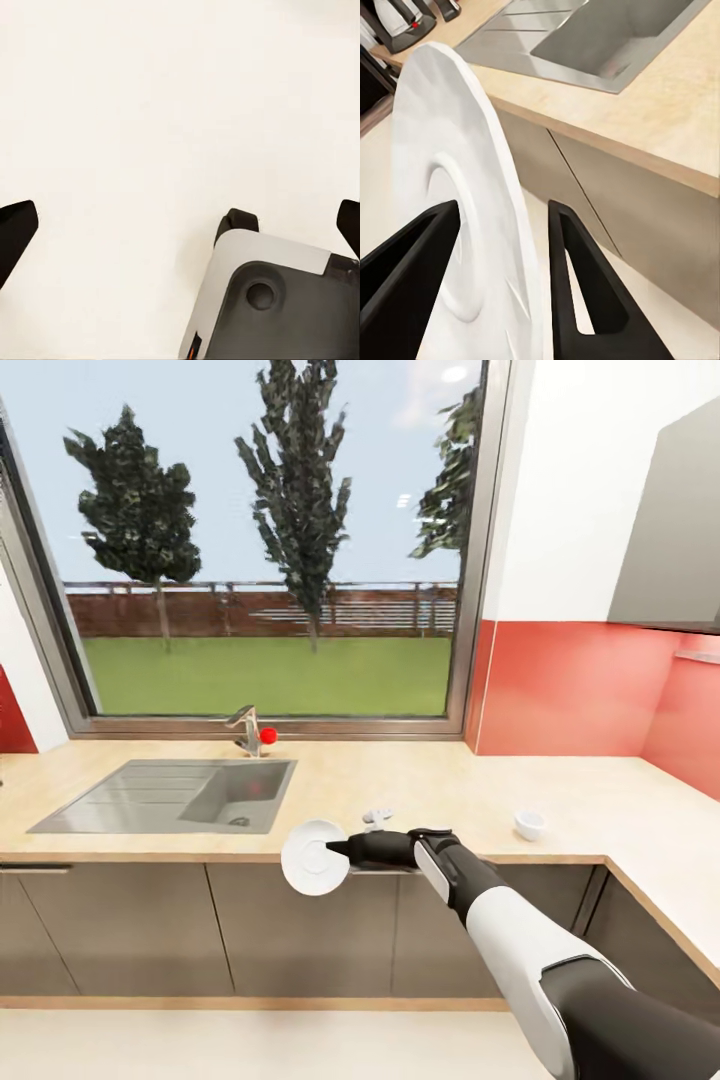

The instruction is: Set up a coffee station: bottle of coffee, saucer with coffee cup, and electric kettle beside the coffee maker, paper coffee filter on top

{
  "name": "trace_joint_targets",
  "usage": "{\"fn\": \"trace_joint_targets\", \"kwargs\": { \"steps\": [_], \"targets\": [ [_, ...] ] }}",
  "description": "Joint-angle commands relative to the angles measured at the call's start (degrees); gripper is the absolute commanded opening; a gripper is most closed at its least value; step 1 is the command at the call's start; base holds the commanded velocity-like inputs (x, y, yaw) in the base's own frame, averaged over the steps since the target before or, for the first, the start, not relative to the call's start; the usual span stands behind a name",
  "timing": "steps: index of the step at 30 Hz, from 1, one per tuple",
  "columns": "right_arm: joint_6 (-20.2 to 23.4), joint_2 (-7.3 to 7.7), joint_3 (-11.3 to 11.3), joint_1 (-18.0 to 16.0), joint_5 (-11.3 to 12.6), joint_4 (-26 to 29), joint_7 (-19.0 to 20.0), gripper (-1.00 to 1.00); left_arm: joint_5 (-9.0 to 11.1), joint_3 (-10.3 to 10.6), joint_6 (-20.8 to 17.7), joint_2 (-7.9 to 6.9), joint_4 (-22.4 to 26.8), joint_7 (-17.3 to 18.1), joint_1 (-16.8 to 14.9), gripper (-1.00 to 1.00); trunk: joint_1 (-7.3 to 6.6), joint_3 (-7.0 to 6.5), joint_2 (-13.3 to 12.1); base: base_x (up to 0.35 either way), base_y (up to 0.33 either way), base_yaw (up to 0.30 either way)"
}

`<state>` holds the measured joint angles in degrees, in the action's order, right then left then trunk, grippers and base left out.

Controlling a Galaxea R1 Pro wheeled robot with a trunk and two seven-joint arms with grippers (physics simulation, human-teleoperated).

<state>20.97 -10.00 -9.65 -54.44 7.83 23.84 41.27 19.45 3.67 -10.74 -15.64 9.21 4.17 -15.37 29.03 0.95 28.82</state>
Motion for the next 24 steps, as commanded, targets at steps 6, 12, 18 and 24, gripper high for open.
{"fn": "trace_joint_targets", "kwargs": {
  "steps": [6, 12, 18, 24],
  "targets": [
    [0.6, 0.0, -0.2, -0.1, 0.6, 0.1, 0.0, -1.0, -1.1, 0.4, -0.2, 0.36, -0.1, 0.0, 0.0, 1.0, 0.04, 0.1, 0.1, 0.201, 0.256, 0.0],
    [0.7, 0.0, -0.1, -0.1, 0.6, 0.2, 0.0, -1.0, -1.2, 0.3, -0.2, 0.59, -0.1, 0.0, 0.0, 1.0, 0.04, 0.1, 0.1, 0.232, 0.258, 0.005],
    [0.7, 0.0, -0.1, -0.1, 0.6, 0.2, -0.1, -1.0, -1.2, 0.4, -0.2, 1.07, -0.1, -0.3, 0.0, 1.0, 0.04, 0.1, 0.1, 0.234, 0.258, 0.203],
    [0.7, 0.0, 0.0, -0.1, 0.6, 0.3, -0.1, -1.0, -1.1, 0.3, 1.8, 1.45, -0.1, -0.5, 0.0, 1.0, 0.04, 0.1, 0.1, 0.238, 0.256, 0.278]
  ]
}}
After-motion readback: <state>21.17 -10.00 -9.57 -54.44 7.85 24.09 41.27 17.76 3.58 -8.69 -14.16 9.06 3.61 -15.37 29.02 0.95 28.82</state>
